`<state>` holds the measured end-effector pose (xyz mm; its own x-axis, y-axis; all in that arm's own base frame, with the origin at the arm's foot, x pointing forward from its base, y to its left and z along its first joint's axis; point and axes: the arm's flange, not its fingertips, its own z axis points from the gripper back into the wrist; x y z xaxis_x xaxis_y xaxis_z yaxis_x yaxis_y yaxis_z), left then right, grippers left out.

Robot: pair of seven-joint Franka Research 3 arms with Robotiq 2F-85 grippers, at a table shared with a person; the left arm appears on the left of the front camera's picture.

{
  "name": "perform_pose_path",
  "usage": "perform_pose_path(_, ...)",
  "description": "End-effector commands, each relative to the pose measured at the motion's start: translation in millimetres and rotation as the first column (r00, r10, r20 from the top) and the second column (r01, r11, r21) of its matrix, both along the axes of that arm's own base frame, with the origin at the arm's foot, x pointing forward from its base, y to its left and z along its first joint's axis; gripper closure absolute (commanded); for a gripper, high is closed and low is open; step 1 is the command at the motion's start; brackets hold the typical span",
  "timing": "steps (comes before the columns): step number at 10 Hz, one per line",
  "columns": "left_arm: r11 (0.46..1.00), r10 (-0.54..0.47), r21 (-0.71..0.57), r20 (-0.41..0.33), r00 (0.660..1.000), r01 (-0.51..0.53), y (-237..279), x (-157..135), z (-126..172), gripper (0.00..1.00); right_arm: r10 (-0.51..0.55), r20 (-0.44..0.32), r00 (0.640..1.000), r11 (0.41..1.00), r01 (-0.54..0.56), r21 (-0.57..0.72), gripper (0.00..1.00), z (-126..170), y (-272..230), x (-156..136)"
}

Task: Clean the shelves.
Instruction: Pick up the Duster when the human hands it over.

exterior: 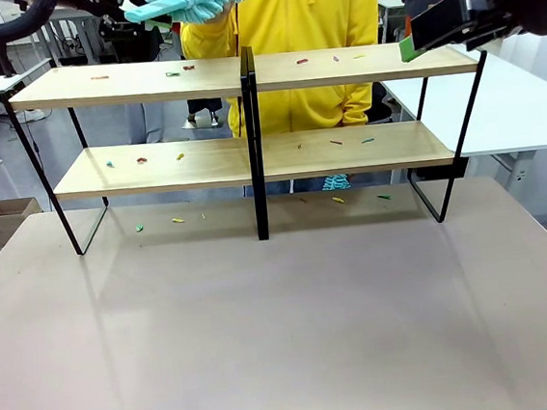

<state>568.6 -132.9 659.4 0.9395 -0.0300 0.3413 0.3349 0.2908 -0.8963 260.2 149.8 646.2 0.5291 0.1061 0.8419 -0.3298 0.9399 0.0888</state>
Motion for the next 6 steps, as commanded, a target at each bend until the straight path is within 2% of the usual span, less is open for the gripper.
perform_pose_path(1,0.999,0.051,-0.020,0.053,0.997,-0.050,-1.5,-7.3,-0.9,1.00,-0.001,-0.001,1.000,1.000,0.001,0.003,0.00,0.0,-0.8,0.2)
perform_pose_path(4,0.996,0.087,-0.017,0.071,0.994,-0.086,-1.2,-7.5,-0.5,1.00,-0.001,-0.001,1.000,1.000,0.001,0.003,0.00,0.0,-0.8,0.2)
perform_pose_path(6,0.997,0.076,-0.010,0.067,0.995,-0.076,-2.5,-8.6,-1.1,1.00,-0.001,-0.001,1.000,1.000,0.001,0.003,0.00,0.0,-0.8,0.2)
